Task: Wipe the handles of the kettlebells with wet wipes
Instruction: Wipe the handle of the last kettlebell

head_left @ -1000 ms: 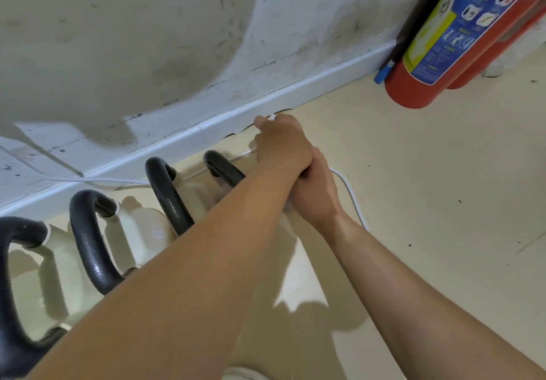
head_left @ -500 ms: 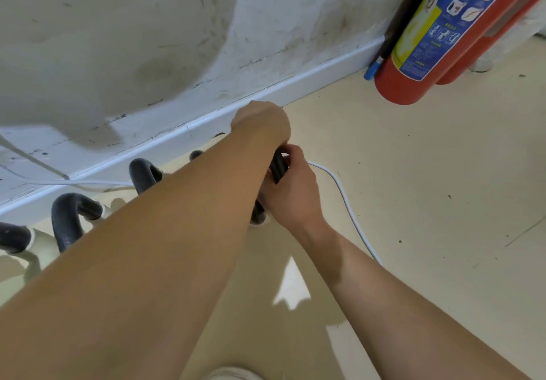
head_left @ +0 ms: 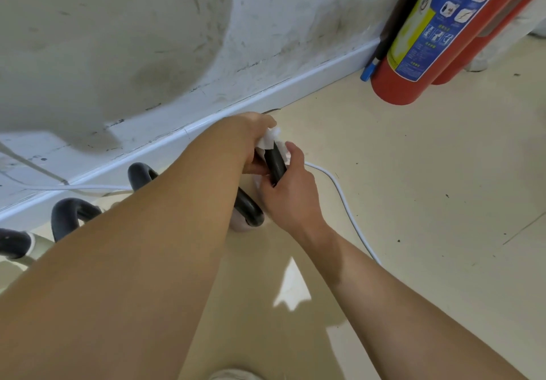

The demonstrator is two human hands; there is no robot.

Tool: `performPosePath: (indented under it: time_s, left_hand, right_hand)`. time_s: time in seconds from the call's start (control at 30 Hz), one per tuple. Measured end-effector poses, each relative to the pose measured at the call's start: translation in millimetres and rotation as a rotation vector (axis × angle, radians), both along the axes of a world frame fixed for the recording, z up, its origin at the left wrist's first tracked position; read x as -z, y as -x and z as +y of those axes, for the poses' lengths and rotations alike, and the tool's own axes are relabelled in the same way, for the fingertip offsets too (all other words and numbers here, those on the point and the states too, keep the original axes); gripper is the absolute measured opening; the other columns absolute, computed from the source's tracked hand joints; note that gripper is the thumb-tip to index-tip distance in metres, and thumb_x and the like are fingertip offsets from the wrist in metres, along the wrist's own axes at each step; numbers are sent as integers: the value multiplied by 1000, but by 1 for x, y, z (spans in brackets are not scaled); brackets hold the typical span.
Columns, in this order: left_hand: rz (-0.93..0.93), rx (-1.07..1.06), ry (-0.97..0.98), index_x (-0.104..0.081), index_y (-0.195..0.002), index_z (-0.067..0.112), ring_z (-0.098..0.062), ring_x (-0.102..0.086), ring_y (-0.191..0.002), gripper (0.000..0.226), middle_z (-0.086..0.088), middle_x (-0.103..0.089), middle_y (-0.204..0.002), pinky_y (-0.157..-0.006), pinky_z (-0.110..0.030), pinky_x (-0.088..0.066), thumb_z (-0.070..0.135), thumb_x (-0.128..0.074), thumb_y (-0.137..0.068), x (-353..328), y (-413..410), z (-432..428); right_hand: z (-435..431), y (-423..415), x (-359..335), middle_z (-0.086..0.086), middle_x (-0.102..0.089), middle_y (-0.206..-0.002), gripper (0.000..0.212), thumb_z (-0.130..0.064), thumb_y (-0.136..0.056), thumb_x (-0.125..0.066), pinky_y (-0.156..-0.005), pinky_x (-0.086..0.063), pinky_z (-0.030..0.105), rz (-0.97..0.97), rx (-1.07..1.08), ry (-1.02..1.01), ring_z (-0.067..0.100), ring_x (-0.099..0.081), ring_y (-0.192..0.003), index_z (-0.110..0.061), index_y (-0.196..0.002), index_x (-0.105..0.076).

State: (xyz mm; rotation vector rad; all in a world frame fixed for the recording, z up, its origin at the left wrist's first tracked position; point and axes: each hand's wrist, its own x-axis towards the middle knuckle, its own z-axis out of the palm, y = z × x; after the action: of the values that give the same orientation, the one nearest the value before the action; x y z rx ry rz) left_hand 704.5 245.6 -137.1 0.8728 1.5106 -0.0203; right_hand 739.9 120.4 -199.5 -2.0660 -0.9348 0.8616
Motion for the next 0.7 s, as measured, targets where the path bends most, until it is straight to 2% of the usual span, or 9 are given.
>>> performPosePath:
  time_s: [0.07,0.13,0.2,0.27,0.37,0.43,0.53,0.63,0.7]
  left_hand:
    - [-51,-116,-9,-60,-103,10,-26,-66,-102,29,3,-63,-92,-99,-43,-51,25,-77,-85,13,2,3]
    - [-120,-185,46,-72,-93,26,-29,-64,-111,14,9,-62,-94,-105,-39,-47,17,-77,-84,28,2,8]
    - [-266,-332,146,-74,-68,18,-30,-68,-77,24,0,-67,-71,-93,-32,-52,25,-68,-90,25,1,2]
    - [-370,-515,291,-64,-74,13,-20,-56,-50,28,6,-61,-64,-72,-23,-50,36,-66,-90,23,-5,-6]
    - [-387,-592,298,-55,-75,14,-16,-50,-38,25,9,-57,-68,-62,-21,-48,31,-64,-90,21,-7,-10]
    - [-358,-532,234,-53,-78,10,-18,-52,-44,22,0,-56,-63,-76,-26,-52,26,-60,-92,18,-7,-8]
    - [-106,-100,-101,-50,-78,11,-23,-52,-82,23,-10,-54,-92,-100,-39,-49,21,-46,-99,15,-10,-5]
    - [304,644,-608,-52,-106,8,-28,-44,-91,11,-8,-47,-96,-76,-38,-47,9,-46,-97,16,-7,-7]
    - [505,867,-831,-47,-123,10,-29,-45,-86,37,-7,-42,-84,-59,-35,-38,2,-47,-87,19,0,-14]
  right_hand:
    - [-1,-1,1,-5,-66,-86,85,-18,-92,-60,-56,-44,26,32,10,25,12,-64,-73,-19,-160,-9]
    - [-1,-4,2,-8,-65,-84,91,-17,-90,-59,-55,-42,24,62,14,38,8,-63,-73,-20,-161,-3]
    - [2,-5,1,-11,-65,-88,94,-17,-88,-61,-56,-42,20,65,10,45,6,-64,-75,-21,-162,-2]
    - [3,-5,1,-16,-63,-99,95,-15,-87,-62,-58,-42,16,69,2,46,9,-65,-79,-23,-162,-5]
    - [3,-6,2,-10,-64,-112,91,-14,-87,-63,-61,-40,12,72,-2,32,8,-60,-79,-23,-161,-10]
    - [2,-7,2,-12,-63,-103,89,-13,-87,-61,-60,-38,10,68,-1,26,8,-58,-78,-21,-161,-11]
    - [2,-7,1,-19,-56,-87,88,-12,-88,-58,-58,-37,13,55,-9,17,14,-59,-80,-19,-162,-10]
    - [3,-6,5,-19,-56,-81,91,-15,-89,-60,-54,-35,11,26,-16,25,5,-58,-72,-17,-162,-5]
    - [4,-5,9,-12,-63,-80,94,-17,-88,-62,-53,-37,11,10,-20,21,3,-60,-71,-17,-162,-4]
